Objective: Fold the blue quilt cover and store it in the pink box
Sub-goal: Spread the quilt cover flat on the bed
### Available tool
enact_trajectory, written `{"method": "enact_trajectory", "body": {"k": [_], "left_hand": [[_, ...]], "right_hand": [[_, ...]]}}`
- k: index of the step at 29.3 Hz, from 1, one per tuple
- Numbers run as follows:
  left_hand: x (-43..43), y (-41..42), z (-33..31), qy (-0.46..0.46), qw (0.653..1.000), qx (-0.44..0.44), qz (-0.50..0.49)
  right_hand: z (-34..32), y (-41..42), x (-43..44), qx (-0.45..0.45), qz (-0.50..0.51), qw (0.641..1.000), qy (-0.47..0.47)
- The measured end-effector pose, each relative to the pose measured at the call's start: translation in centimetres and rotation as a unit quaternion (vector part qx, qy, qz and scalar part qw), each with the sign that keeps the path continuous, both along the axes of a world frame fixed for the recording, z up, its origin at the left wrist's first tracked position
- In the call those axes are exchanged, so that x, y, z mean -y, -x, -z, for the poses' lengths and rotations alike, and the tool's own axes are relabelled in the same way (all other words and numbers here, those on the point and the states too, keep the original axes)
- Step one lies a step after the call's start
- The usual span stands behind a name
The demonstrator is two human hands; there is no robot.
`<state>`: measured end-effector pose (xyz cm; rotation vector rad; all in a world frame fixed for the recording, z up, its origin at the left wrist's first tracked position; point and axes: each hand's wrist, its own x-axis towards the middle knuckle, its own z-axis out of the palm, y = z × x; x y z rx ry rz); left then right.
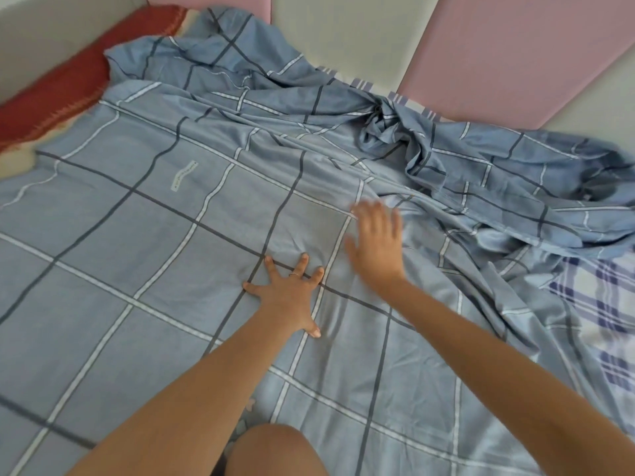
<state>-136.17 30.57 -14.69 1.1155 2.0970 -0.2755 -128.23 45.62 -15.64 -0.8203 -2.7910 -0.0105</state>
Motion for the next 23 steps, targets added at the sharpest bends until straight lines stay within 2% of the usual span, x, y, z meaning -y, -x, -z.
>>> {"method": "enact_trajectory", "body": {"k": [1,2,3,4,5,6,7,9,11,13,14,16,17,18,20,21,23], "left_hand": [[0.0,0.1,0.0,-0.002,1.0,-0.003,-0.003],[0.0,0.2,0.0,-0.003,1.0,-0.004,-0.004],[0.1,0.4,0.0,-0.002,1.0,-0.003,-0.005],[0.3,0.5,-0.1,0.0,1.0,-0.002,-0.008],[0.3,0.5,-0.1,-0.001,1.0,-0.005,-0.014],[0.4,0.4,-0.2,-0.003,1.0,-0.017,-0.026],[0.2,0.3,-0.3,-0.003,0.999,-0.027,-0.045],[-0.5,-1.8,-0.8,-0.007,0.994,-0.021,-0.104],[-0.8,-4.7,-1.3,-0.007,0.992,-0.056,-0.112],[-0.3,-7.6,-1.5,-0.007,0.992,-0.089,-0.085],[0.1,-8.8,-1.5,-0.007,0.993,-0.085,-0.076],[1.3,-11.3,-1.5,-0.005,0.997,-0.05,-0.059],[1.9,-12.6,-1.7,0.001,0.999,-0.026,-0.04],[2.6,-13.7,-1.8,0.011,1.0,-0.007,-0.016],[3.6,-15.9,-2.0,0.027,0.999,0.027,0.037],[4.1,-16.6,-2.1,0.037,0.997,0.044,0.056],[4.6,-18.4,-2.6,0.059,0.991,0.07,0.1]], "right_hand": [[0.9,-2.0,1.6,0.051,-0.109,0.992,-0.028],[1.7,-4.4,2.4,0.128,-0.173,0.976,-0.034],[2.6,-6.8,1.9,0.201,-0.173,0.964,-0.032],[2.9,-9.1,0.7,0.249,-0.103,0.963,-0.003],[2.9,-10.8,-0.9,0.265,0.025,0.964,0.022],[2.2,-11.7,-2.3,0.271,0.183,0.941,0.083],[1.6,-12.0,-3.5,0.271,0.294,0.909,0.119],[0.1,-12.3,-3.6,0.304,0.337,0.888,0.077],[-0.9,-11.6,0.0,0.303,0.245,0.917,0.089],[-0.6,-13.4,5.4,0.226,0.078,0.969,0.064],[-0.5,-15.3,8.1,0.245,-0.024,0.967,0.064],[0.6,-21.7,9.8,0.312,-0.198,0.929,0.02],[1.0,-25.2,9.3,0.349,-0.192,0.917,-0.002],[0.9,-28.2,8.2,0.374,-0.129,0.918,0.01],[0.2,-33.0,5.1,0.368,0.073,0.926,0.033],[-0.5,-34.3,3.3,0.368,0.168,0.914,0.019],[-2.4,-36.9,0.5,0.426,0.326,0.843,0.014]]}}
